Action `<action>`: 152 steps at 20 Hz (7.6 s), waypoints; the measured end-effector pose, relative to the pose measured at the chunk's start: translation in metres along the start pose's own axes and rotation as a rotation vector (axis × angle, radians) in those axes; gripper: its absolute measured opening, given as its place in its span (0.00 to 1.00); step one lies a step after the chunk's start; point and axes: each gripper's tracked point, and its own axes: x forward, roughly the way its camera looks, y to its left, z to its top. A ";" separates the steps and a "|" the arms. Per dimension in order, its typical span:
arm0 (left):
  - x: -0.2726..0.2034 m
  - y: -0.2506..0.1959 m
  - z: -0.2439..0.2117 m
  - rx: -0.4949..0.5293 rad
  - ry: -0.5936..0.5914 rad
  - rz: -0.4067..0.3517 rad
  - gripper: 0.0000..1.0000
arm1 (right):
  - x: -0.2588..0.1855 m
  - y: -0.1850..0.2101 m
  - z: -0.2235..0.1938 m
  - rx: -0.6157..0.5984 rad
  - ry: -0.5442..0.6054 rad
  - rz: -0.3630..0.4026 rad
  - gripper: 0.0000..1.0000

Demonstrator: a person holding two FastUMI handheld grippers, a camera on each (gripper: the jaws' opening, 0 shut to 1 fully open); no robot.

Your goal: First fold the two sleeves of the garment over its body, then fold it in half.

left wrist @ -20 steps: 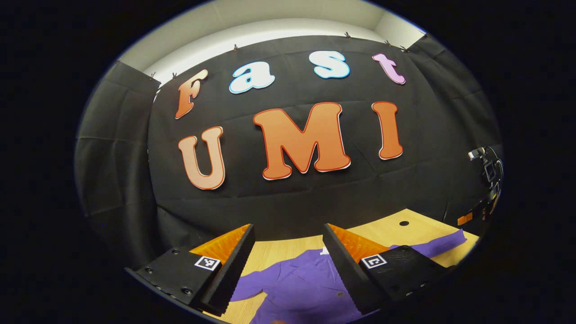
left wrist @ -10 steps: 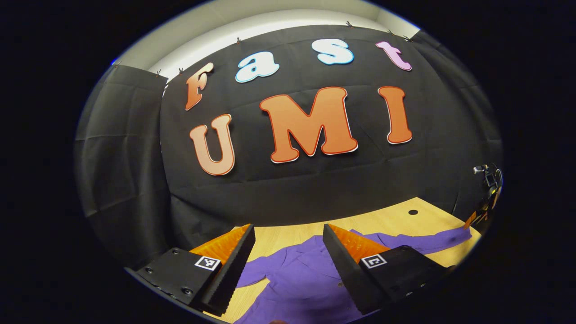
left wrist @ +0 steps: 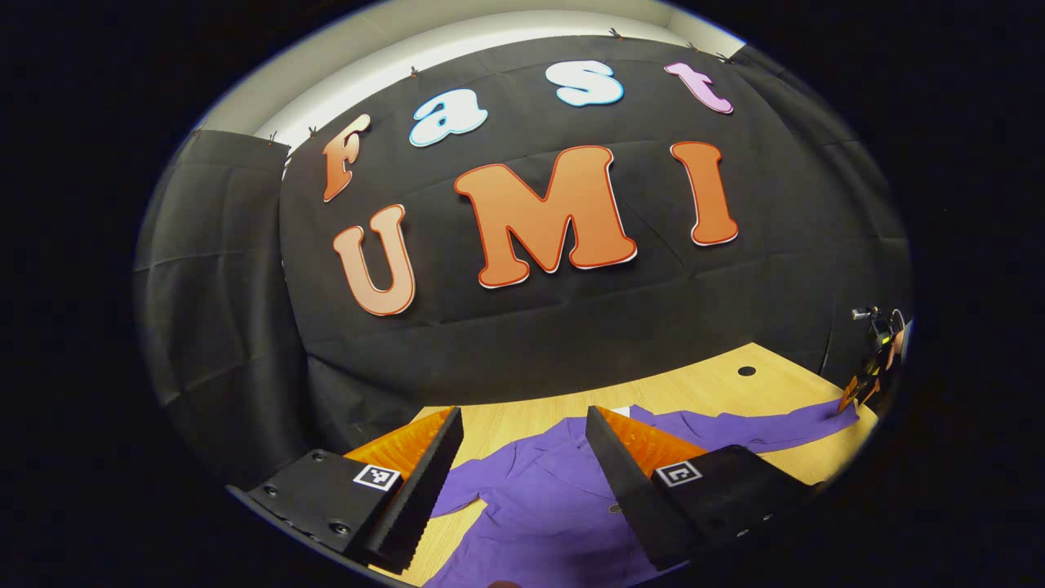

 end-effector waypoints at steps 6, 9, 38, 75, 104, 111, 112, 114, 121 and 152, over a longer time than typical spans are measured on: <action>0.002 0.001 -0.008 0.021 0.025 -0.002 0.97 | 0.011 0.006 0.000 -0.010 0.014 -0.062 0.90; 0.006 0.007 -0.013 0.016 0.037 0.001 0.97 | 0.009 0.020 -0.002 -0.029 0.012 -0.050 0.56; 0.043 0.176 -0.032 -0.106 -0.033 0.007 0.98 | -0.272 0.391 -0.019 -0.386 -0.385 0.351 0.04; 0.123 0.368 -0.236 -0.308 0.509 0.150 0.98 | -0.385 0.465 -0.043 -0.477 -0.955 0.435 0.95; 0.119 0.387 -0.472 -0.551 1.287 0.197 0.89 | -0.366 0.370 -0.062 -0.442 -0.939 0.288 0.95; 0.122 0.370 -0.456 -0.526 1.330 0.092 0.14 | -0.361 0.352 -0.062 -0.405 -0.934 0.308 0.95; 0.124 0.364 -0.457 -0.542 1.325 0.085 0.10 | -0.362 0.350 -0.062 -0.402 -0.936 0.309 0.95; 0.127 0.353 -0.440 -0.549 1.286 0.057 0.11 | -0.363 0.347 -0.063 -0.392 -0.933 0.319 0.95; 0.137 0.316 -0.344 -0.432 1.158 -0.055 0.10 | -0.365 0.337 -0.066 -0.430 -0.955 0.345 0.95; 0.190 -0.070 -0.108 -0.040 0.902 -0.603 0.10 | -0.340 0.232 -0.049 -0.380 -0.939 0.384 0.95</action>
